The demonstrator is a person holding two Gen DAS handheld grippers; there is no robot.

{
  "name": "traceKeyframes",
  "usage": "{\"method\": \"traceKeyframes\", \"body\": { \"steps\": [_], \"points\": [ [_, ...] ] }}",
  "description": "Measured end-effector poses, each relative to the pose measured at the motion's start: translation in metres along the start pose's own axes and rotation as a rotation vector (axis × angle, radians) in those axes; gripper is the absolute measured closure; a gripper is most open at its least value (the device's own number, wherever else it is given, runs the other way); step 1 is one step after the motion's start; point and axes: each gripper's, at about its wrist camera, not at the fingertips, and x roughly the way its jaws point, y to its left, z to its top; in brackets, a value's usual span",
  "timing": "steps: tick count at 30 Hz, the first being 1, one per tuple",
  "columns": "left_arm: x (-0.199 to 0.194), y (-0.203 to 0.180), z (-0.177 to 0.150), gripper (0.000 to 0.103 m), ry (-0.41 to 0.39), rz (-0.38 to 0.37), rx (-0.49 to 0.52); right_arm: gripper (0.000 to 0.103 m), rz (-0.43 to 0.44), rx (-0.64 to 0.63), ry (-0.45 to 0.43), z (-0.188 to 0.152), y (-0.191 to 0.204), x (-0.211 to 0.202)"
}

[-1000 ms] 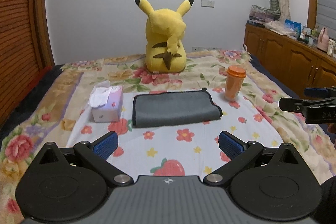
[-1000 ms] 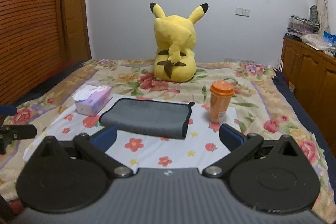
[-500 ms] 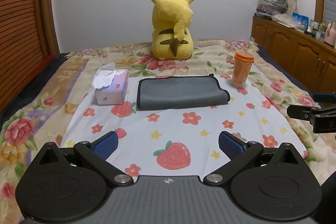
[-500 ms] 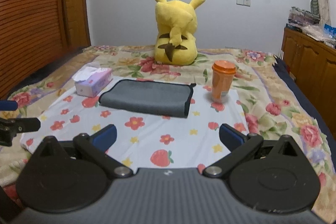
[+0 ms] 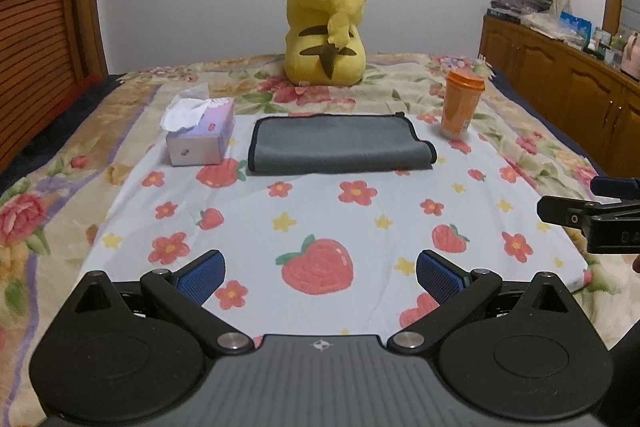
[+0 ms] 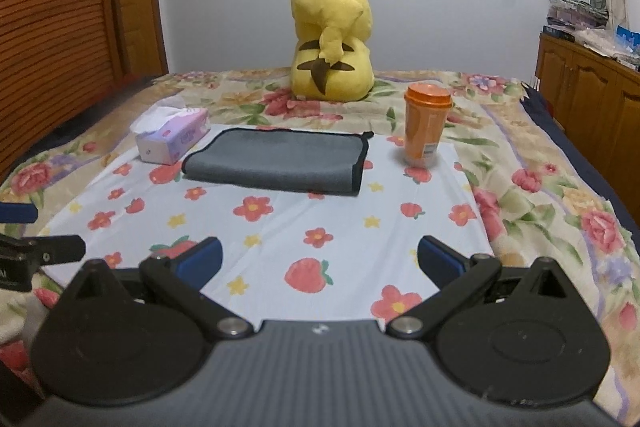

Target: Fold towel

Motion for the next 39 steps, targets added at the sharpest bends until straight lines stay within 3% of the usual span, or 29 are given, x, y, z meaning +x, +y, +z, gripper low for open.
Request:
{"method": "traceKeyframes", "body": {
  "steps": [19, 39],
  "points": [
    [0.008, 0.003, -0.012, 0.0, -0.047, 0.015, 0.005, 0.0, -0.032, 0.007, 0.009, -0.012, -0.001, 0.014],
    [-0.009, -0.003, -0.012, 0.0, -0.158, 0.032, 0.046, 0.0, -0.043, 0.031, -0.076, -0.011, -0.007, 0.001]
  ]
}}
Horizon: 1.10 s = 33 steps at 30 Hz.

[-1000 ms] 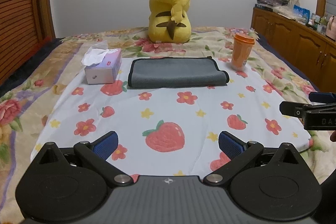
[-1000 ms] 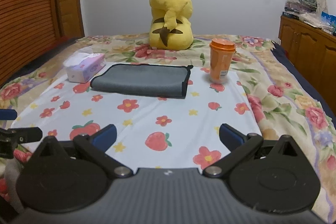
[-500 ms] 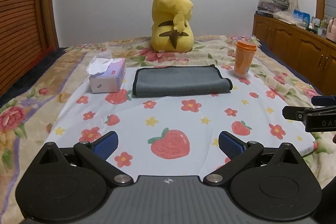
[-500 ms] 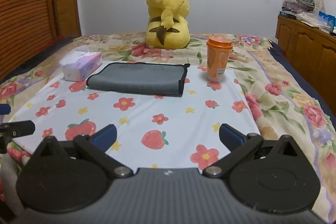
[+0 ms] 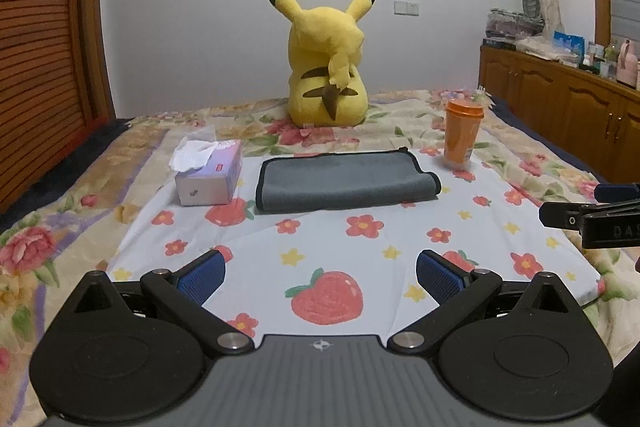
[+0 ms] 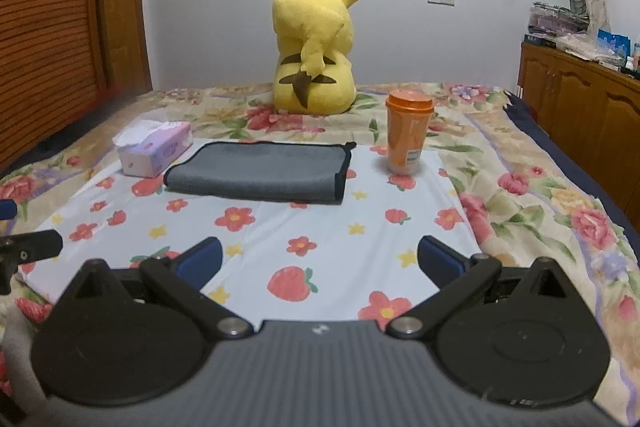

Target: Fold towel

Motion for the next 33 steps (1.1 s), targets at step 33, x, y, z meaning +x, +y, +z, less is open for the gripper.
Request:
{"method": "traceKeyframes", "body": {
  "steps": [33],
  "points": [
    [-0.017, 0.002, 0.005, 0.0, -0.131, 0.037, -0.009, 0.0, -0.029, 0.003, -0.126, 0.001, -0.003, -0.017]
  ]
}}
